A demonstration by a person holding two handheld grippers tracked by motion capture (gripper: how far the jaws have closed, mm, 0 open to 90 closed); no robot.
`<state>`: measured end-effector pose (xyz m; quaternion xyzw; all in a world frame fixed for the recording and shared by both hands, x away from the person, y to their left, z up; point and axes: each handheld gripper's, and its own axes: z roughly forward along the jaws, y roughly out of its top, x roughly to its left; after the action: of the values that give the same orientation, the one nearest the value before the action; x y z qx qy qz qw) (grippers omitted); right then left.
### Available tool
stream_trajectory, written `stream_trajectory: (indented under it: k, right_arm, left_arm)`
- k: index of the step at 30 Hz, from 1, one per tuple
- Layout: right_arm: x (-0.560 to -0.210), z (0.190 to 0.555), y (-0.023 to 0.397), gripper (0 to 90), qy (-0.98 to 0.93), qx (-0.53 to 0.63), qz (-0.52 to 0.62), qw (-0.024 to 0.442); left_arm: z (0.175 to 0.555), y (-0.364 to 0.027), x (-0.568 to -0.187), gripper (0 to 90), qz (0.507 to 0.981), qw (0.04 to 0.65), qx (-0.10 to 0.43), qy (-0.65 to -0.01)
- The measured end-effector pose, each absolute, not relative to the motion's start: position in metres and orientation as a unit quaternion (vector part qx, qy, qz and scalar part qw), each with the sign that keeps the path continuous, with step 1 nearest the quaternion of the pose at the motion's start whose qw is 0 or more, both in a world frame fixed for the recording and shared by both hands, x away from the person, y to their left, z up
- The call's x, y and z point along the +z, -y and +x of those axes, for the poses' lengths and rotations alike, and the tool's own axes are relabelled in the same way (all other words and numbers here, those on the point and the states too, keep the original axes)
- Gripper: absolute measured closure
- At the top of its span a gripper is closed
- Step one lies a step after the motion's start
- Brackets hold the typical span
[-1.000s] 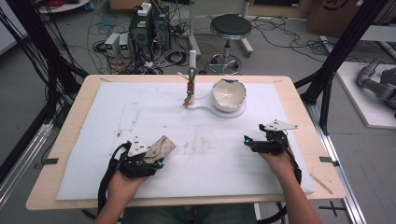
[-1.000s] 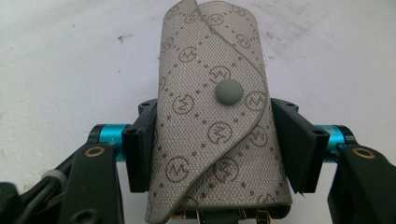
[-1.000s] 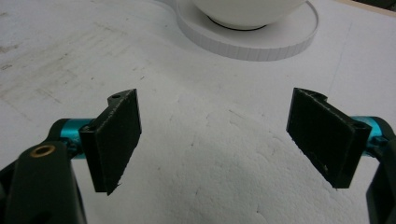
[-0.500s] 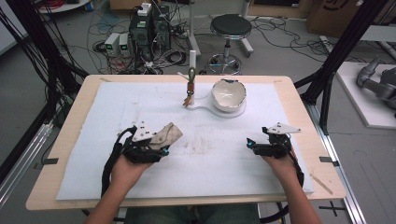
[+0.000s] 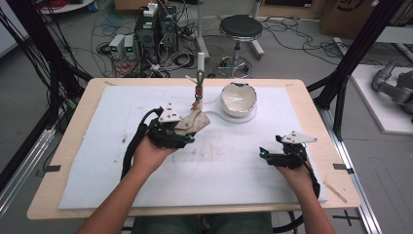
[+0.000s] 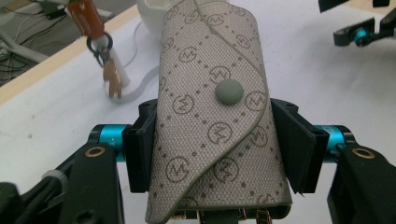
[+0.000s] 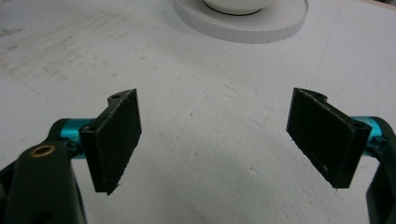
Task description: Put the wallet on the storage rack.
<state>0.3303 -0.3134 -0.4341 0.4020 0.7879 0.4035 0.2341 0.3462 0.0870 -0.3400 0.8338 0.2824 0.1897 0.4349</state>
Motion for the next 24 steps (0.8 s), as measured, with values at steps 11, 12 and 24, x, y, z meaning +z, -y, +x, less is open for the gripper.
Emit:
stream_trajectory:
  k: [11, 12, 24]
  right_arm:
    - [-0.436, 0.333, 0.313, 18.1, -0.790, 0.403, 0.400, 0.232]
    - [-0.436, 0.333, 0.314, 18.1, -0.790, 0.403, 0.400, 0.231]
    - [-0.436, 0.334, 0.314, 18.1, -0.791, 0.403, 0.399, 0.231]
  left_arm:
    - [0.378, -0.050, -0.330, 38.1, 0.853, 0.412, 0.197, -0.253]
    - [0.381, -0.047, -0.330, 38.1, 0.851, 0.416, 0.196, -0.255]
    - [0.416, -0.012, -0.314, 38.1, 0.853, 0.409, 0.206, -0.251]
